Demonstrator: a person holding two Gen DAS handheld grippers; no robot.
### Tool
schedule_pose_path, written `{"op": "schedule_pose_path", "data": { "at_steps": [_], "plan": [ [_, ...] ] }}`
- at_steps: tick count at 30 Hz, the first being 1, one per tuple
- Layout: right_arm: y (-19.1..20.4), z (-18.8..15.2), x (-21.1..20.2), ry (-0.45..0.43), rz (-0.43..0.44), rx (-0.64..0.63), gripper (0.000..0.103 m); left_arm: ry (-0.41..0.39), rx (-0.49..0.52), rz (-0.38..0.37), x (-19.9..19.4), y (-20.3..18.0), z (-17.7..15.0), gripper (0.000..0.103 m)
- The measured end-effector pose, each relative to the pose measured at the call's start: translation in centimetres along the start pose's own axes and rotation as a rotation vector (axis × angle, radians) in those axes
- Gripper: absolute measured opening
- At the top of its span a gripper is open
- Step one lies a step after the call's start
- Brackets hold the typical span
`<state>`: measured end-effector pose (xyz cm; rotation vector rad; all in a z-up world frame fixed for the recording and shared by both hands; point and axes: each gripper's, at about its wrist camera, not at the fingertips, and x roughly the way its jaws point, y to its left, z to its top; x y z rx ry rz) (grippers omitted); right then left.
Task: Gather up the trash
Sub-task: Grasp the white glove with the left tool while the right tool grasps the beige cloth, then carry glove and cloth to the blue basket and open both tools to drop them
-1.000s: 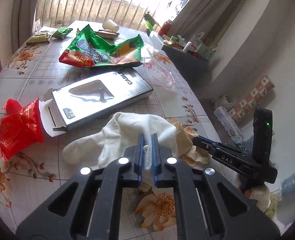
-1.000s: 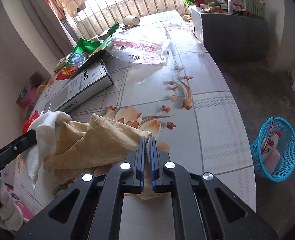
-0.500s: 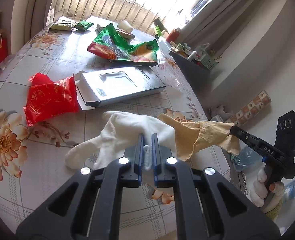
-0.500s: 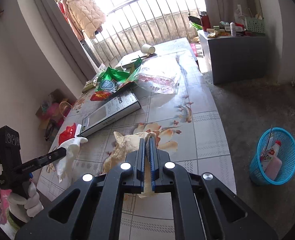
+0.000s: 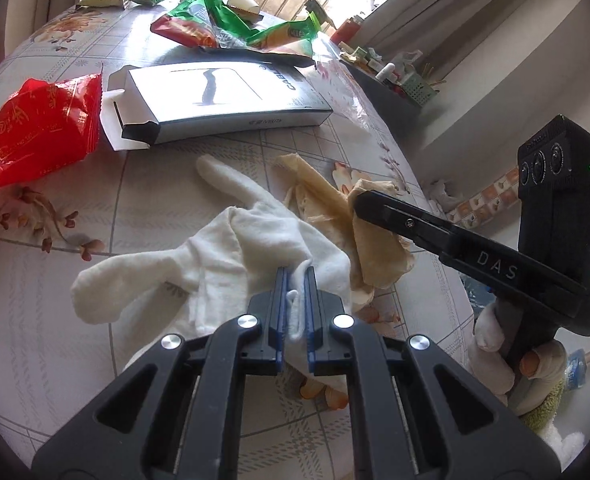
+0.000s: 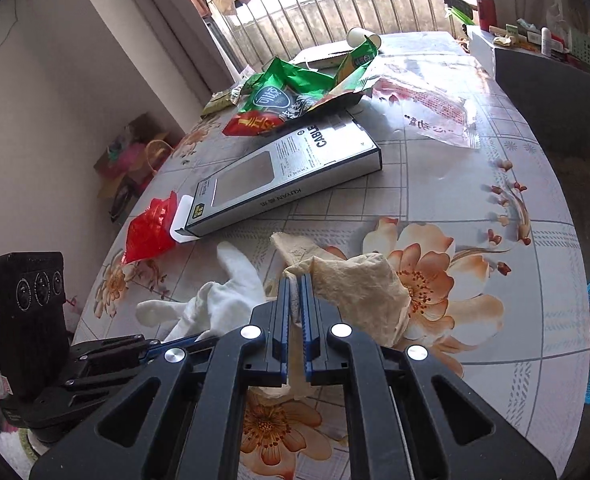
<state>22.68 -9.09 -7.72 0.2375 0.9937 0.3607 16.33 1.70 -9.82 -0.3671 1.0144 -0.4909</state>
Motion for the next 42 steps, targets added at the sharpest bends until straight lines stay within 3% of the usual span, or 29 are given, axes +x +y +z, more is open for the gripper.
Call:
{"op": "schedule_pose_path", "data": {
  "at_steps": [3,4,6,7,8,12,18,20,22,25,29,31,42],
  "plan": [
    [-0.5,-0.4,1.2,0.032,0.001,0.0,0.013,-0.009,-0.012,-0.005,-0.5,0.6,0.2,0.006],
    [-0.4,-0.6,1.2,0.028,0.016,-0.006,0.021,-0.015,-0.015,-0.004,-0.7,0.7,0.2,0.006],
    [0.0,-0.9,0.8,0.018,0.04,-0.036,0.041,-0.029,-0.022,0.0,-1.3,1.2,0.3,0.006],
    [0.3,-1.0,0.6,0.015,0.036,-0.059,0.057,-0.036,-0.026,0.002,-1.7,1.5,0.3,0.006],
    [0.7,-1.2,0.5,0.013,0.021,-0.089,0.064,-0.043,-0.032,0.006,-2.0,1.8,0.4,0.006],
    [1.8,-2.2,0.7,0.02,-0.041,-0.211,0.069,-0.063,-0.054,0.009,-3.0,2.7,0.7,0.006],
    [2.5,-3.2,0.8,-0.003,-0.156,-0.303,0.066,-0.073,-0.063,0.006,-3.2,3.0,0.9,0.006],
    [2.7,-3.3,0.9,-0.009,-0.22,-0.332,0.054,-0.072,-0.063,0.006,-3.1,3.0,1.0,0.006],
    [2.5,-3.2,0.8,-0.018,-0.235,-0.316,0.048,-0.072,-0.065,0.004,-3.0,3.0,1.0,0.006],
    [1.6,-2.9,0.4,-0.031,-0.254,-0.271,0.029,-0.076,-0.058,0.007,-3.0,2.8,0.9,0.006],
    [0.1,-2.7,-0.3,-0.046,-0.228,-0.174,0.013,-0.083,-0.044,0.014,-3.0,2.4,1.0,0.006],
    [-0.8,-2.6,-0.6,-0.055,-0.2,-0.111,0.01,-0.088,-0.032,0.018,-3.0,2.1,1.0,0.006],
    [-3.7,-3.4,-6.9,-0.207,-0.088,0.106,0.008,-0.138,0.034,0.002,-5.0,-0.9,1.2,0.006]
  ]
}}
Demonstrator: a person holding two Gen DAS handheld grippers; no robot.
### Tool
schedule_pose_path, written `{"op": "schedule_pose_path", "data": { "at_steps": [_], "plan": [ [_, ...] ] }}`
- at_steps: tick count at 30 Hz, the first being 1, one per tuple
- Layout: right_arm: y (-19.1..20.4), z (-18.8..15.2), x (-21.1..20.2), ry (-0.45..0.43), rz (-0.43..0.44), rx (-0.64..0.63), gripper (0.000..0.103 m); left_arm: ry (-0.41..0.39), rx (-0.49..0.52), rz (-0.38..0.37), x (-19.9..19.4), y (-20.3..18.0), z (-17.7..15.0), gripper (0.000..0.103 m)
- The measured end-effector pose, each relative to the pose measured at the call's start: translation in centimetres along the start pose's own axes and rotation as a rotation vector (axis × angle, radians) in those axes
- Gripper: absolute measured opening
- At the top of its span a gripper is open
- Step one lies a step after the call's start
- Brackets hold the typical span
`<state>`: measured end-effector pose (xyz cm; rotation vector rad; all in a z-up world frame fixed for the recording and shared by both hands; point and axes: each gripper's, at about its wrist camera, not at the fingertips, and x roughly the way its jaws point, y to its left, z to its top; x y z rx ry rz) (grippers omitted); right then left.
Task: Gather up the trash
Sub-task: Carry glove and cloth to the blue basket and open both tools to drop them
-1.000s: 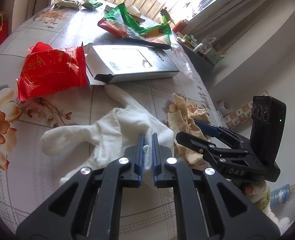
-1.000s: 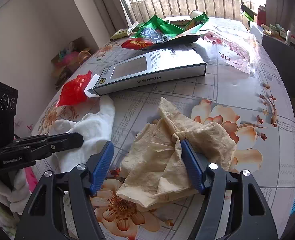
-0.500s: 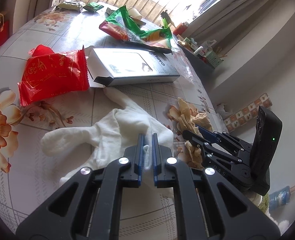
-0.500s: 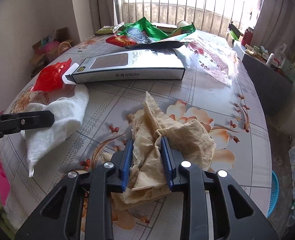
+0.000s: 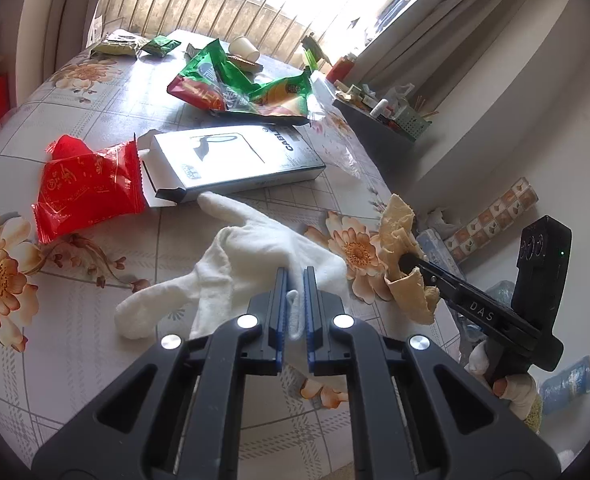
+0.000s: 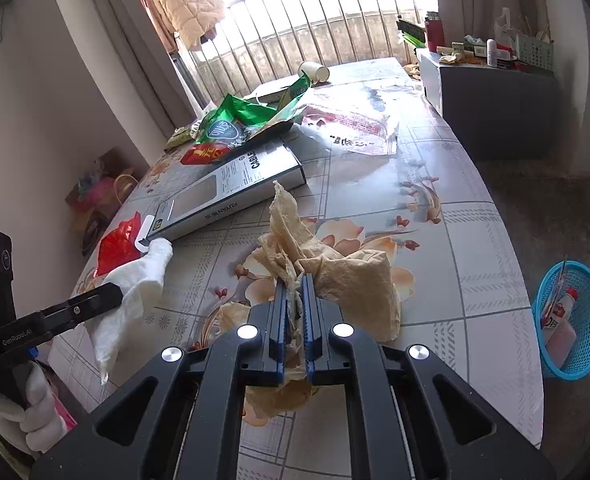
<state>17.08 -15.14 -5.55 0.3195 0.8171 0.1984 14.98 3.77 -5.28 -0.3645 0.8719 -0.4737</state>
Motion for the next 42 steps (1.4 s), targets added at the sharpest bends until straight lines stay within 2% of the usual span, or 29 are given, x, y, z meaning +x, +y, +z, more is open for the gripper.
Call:
{"op": "schedule_pose_path", "data": {
  "at_steps": [8,15,20,26,32,37,42],
  "plan": [
    [-3.9,-0.1,-6.7,-0.153,0.061,0.154,0.007,-0.018,0.074,-0.065,-1.0,-4.8,0.6,0.006],
    [-9.3,-2.0,-13.5,-0.303,0.063,0.292,0.007,0.008,0.186,-0.156,0.1,-11.7,0.9,0.006],
    [-14.2,-4.1,-18.1,-0.392,0.002,0.384,0.007,0.071,0.274,-0.237,2.8,-17.8,0.6,0.006],
    [-20.5,-7.0,-21.5,-0.442,-0.116,0.485,0.007,0.204,0.344,-0.336,8.1,-24.8,-0.1,0.006],
    [-27.3,-8.7,-21.1,-0.427,-0.212,0.594,0.007,0.351,0.438,-0.385,15.7,-32.0,-1.1,0.006],
    [-33.9,-9.4,-17.6,-0.359,-0.218,0.716,0.007,0.479,0.487,-0.397,23.0,-37.6,-2.8,0.006],
    [-40.3,-9.8,-13.1,-0.281,-0.198,0.835,0.007,0.573,0.532,-0.36,31.3,-41.5,-4.3,0.007]
  ]
}}
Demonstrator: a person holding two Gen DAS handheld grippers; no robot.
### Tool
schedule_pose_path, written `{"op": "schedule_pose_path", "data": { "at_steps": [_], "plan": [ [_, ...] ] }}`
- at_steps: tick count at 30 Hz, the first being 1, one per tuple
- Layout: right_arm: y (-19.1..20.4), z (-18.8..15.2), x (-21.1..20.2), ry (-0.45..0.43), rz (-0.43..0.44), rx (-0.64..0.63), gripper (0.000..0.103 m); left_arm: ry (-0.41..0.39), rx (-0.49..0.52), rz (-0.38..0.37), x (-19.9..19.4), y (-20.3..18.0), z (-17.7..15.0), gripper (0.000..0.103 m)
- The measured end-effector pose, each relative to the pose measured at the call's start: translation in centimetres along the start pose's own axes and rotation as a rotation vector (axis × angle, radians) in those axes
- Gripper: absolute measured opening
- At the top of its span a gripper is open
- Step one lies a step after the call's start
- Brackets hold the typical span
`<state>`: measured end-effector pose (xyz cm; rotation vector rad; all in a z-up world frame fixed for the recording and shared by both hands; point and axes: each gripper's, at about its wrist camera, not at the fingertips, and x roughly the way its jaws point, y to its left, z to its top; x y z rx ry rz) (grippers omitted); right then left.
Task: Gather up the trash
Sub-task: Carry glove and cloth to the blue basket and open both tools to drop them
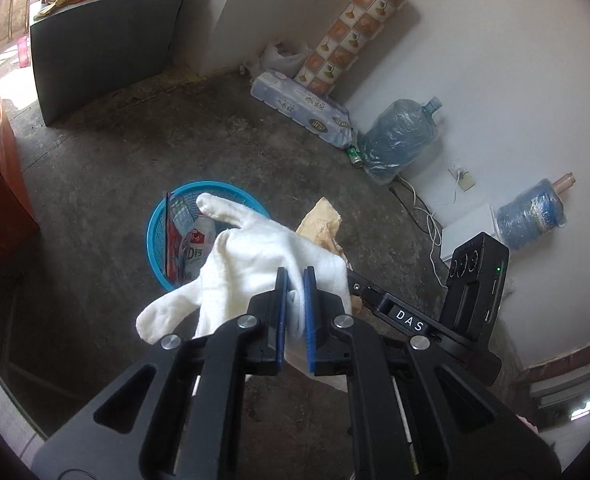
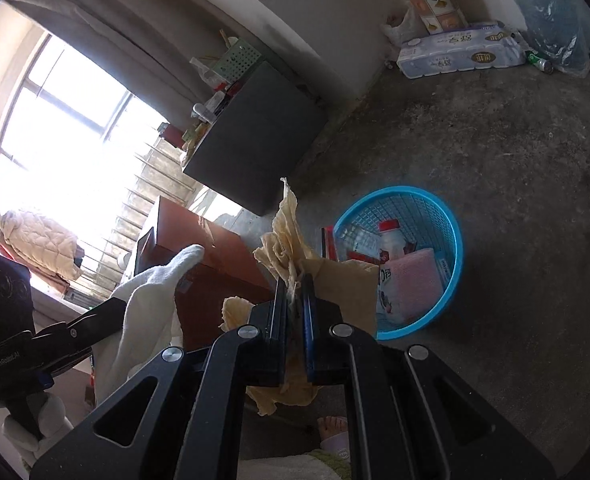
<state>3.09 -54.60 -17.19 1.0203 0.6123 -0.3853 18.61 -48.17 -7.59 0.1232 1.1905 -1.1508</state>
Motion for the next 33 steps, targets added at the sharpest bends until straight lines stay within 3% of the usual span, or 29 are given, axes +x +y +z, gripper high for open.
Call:
{"op": "schedule_pose_path", "data": {
  "at_steps": [7,11,13,17,26,33],
  "plan": [
    [-4.8,3.2,8.4,0.074,-0.094,0.083,0.008,0.123,-0.014,0.064,9.7,3.5,3.5,0.009],
    [-6.6,4.1,12.4,0.127,-0.165,0.105,0.011,0.147,-0.058,0.086,12.9,5.6,4.0,0.039],
    [-7.1,4.0,13.9,0.158,-0.198,0.104,0.015,0.151,-0.088,0.069,13.4,6.2,4.1,0.044],
    [-7.3,3.5,14.6,0.156,-0.224,0.086,0.041,0.111,-0.1,0.054,12.2,6.3,4.2,0.052],
    [-5.7,1.8,10.1,0.105,-0.205,0.055,0.045,-0.022,-0.048,0.043,4.7,4.0,4.5,0.061],
    [-1.7,0.3,3.0,0.038,-0.129,-0.024,0.056,-0.124,-0.013,0.022,-5.0,2.8,0.8,0.066]
  ]
}}
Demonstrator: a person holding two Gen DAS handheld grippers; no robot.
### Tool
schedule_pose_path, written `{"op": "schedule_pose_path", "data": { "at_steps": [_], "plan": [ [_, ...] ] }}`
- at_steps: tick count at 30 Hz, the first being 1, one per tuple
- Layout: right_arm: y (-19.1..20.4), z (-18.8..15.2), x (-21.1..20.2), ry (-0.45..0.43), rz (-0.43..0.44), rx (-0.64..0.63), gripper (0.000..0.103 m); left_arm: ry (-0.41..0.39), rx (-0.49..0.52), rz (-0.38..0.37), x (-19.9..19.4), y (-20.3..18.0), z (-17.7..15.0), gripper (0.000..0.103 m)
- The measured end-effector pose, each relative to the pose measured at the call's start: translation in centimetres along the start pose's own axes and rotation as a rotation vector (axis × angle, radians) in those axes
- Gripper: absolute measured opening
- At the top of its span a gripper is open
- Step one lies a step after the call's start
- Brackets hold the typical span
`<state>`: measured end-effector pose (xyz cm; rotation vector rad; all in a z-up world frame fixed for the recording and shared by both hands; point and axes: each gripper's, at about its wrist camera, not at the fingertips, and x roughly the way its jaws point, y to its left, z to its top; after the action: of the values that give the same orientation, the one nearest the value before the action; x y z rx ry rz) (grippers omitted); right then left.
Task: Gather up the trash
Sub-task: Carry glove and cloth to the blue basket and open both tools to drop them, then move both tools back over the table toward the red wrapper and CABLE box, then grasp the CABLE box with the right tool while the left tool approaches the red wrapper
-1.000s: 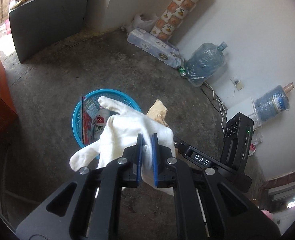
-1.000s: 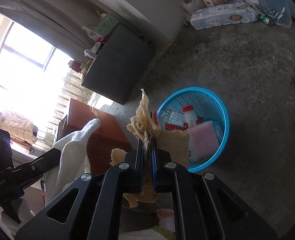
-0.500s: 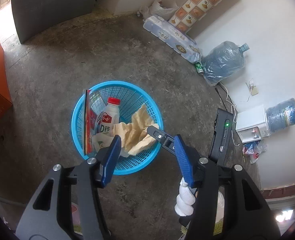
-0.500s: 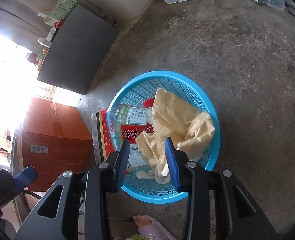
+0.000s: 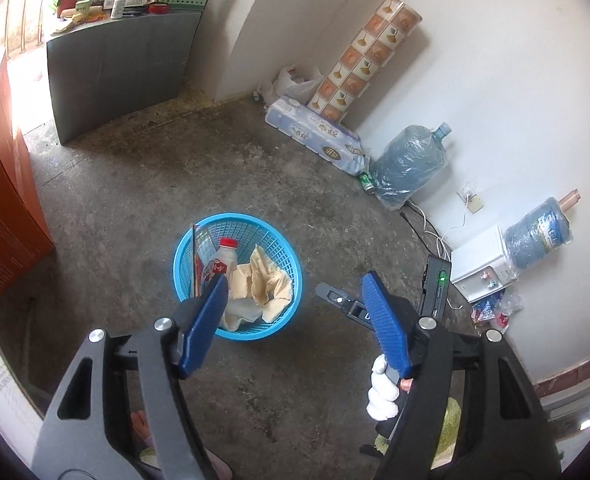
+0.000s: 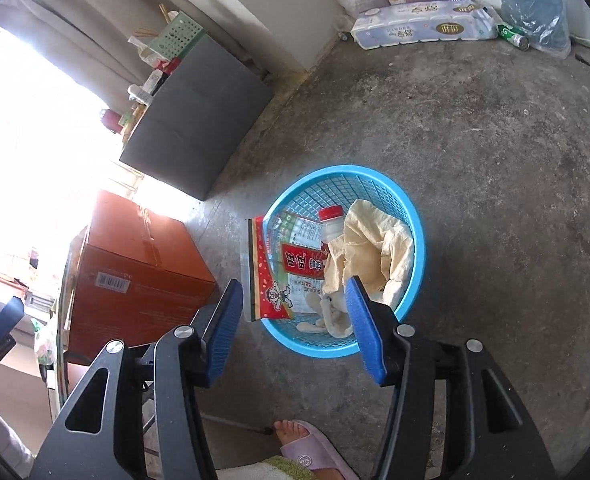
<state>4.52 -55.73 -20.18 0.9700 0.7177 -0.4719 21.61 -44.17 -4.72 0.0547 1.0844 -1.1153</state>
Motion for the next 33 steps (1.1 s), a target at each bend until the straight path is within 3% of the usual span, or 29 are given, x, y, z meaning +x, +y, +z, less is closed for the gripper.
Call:
{"op": "schedule_pose_path", "data": {
  "at_steps": [5,10,16,20,24,29,33],
  "plan": [
    [3.8,-0.7,-5.6,-0.028,0.043,-0.109,0.06,-0.101,0.001,0.049,-9.3,1.7,-3.7,0.073],
    [10.0,-1.6,-10.4,-0.056,0.11,-0.239,0.063,-0.238,-0.044,0.132,-19.2,5.0,-9.3,0.077],
    [21.0,-4.9,-12.4,-0.018,0.229,-0.434,0.066,-0.404,-0.207,0.298,-29.6,11.6,-18.6,0.08],
    [30.5,-9.3,-10.8,0.075,0.317,-0.637,0.066,-0.488,-0.349,0.447,-35.0,16.5,-25.0,0.08],
    [41.0,-15.9,-7.0,0.184,0.383,-0.884,0.066,-0.566,-0.479,0.564,-38.9,20.7,-29.8,0.08],
    [51.9,-24.0,0.5,0.321,0.391,-1.092,0.066,-0.572,-0.588,0.692,-40.0,24.8,-32.1,0.08],
    [57.3,-28.1,6.4,0.371,0.321,-1.194,0.062,-0.555,-0.602,0.71,-39.4,27.0,-32.0,0.08]
  ]
}}
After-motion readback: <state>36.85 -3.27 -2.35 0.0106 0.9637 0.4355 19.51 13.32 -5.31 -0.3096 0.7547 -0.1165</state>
